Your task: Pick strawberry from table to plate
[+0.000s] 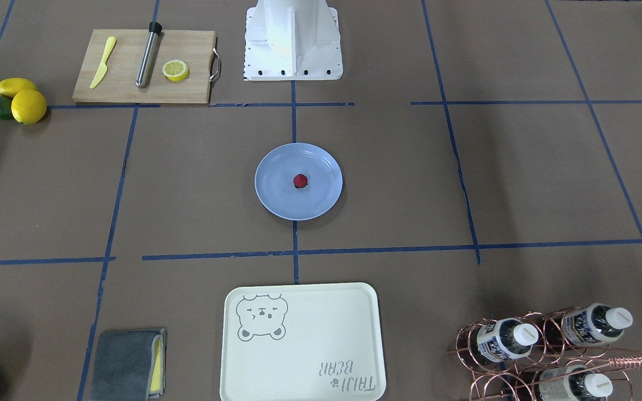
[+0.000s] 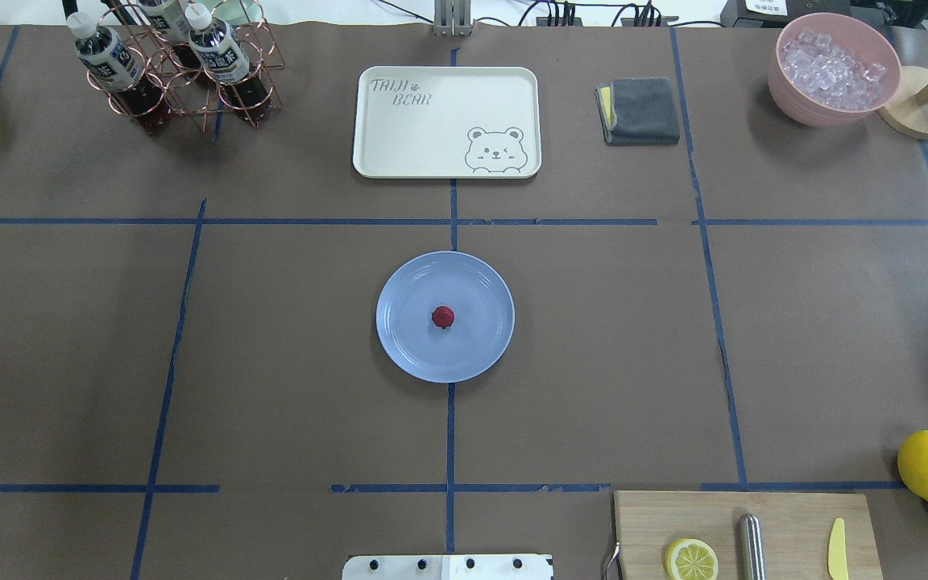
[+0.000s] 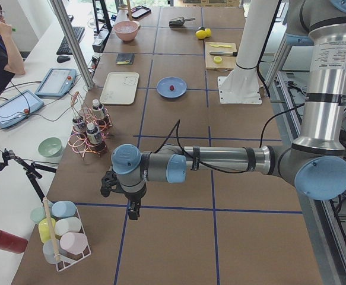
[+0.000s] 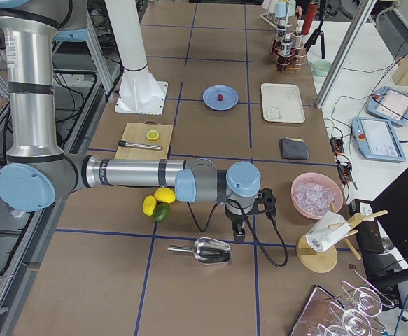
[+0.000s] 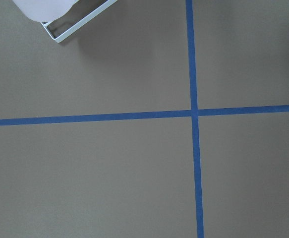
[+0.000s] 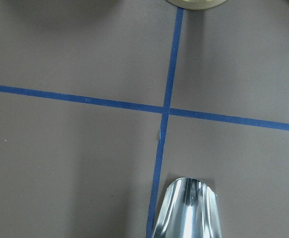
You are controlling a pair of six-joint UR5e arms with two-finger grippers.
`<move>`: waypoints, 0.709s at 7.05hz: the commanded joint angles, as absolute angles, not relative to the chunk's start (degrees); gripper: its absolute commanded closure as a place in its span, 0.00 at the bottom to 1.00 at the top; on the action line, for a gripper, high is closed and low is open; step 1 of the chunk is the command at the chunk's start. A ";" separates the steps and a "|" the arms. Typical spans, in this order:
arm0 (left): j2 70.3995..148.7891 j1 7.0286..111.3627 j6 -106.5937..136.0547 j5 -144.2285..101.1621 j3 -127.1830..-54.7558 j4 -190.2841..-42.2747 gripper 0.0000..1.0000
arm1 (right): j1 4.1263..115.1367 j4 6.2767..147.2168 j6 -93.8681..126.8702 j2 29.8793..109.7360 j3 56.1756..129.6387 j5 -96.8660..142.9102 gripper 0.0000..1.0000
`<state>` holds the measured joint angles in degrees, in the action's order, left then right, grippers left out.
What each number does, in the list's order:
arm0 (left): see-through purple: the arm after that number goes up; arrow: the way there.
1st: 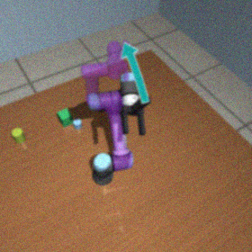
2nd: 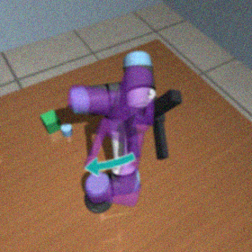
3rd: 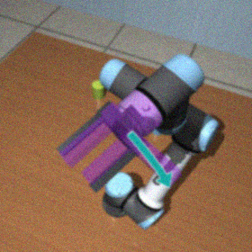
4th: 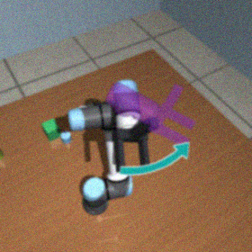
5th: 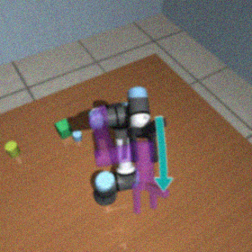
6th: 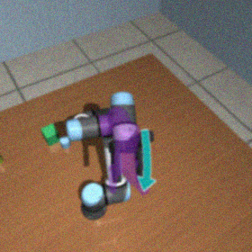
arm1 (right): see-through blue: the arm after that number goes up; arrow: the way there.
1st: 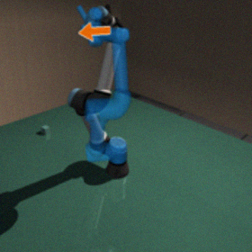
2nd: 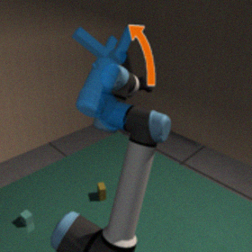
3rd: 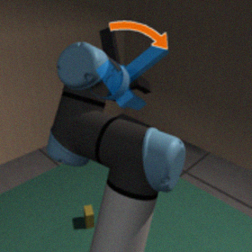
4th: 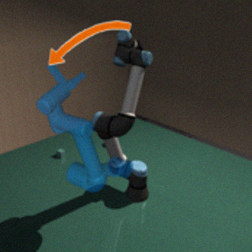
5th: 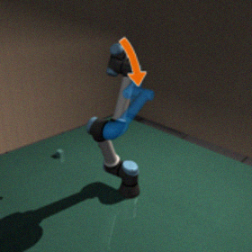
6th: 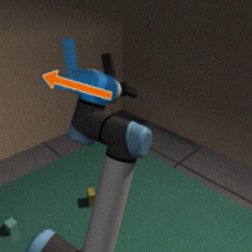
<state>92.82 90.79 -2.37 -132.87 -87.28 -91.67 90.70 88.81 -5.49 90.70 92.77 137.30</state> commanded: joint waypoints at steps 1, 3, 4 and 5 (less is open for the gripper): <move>92.81 90.79 -2.37 -132.80 -87.19 -91.67 0.00 | 90.70 88.95 -5.45 90.88 93.86 137.46 0.00; 92.90 90.79 -2.46 -132.80 -87.27 -92.19 0.00 | 90.70 88.95 -5.45 90.53 93.87 137.46 0.00; 92.81 90.79 -2.37 -132.89 -87.28 -93.59 0.00 | 90.62 88.95 -5.36 90.35 94.91 137.63 0.00; 93.16 90.79 -2.46 -132.89 -87.54 -93.69 0.00 | 90.62 88.86 -4.75 90.26 96.57 137.81 0.00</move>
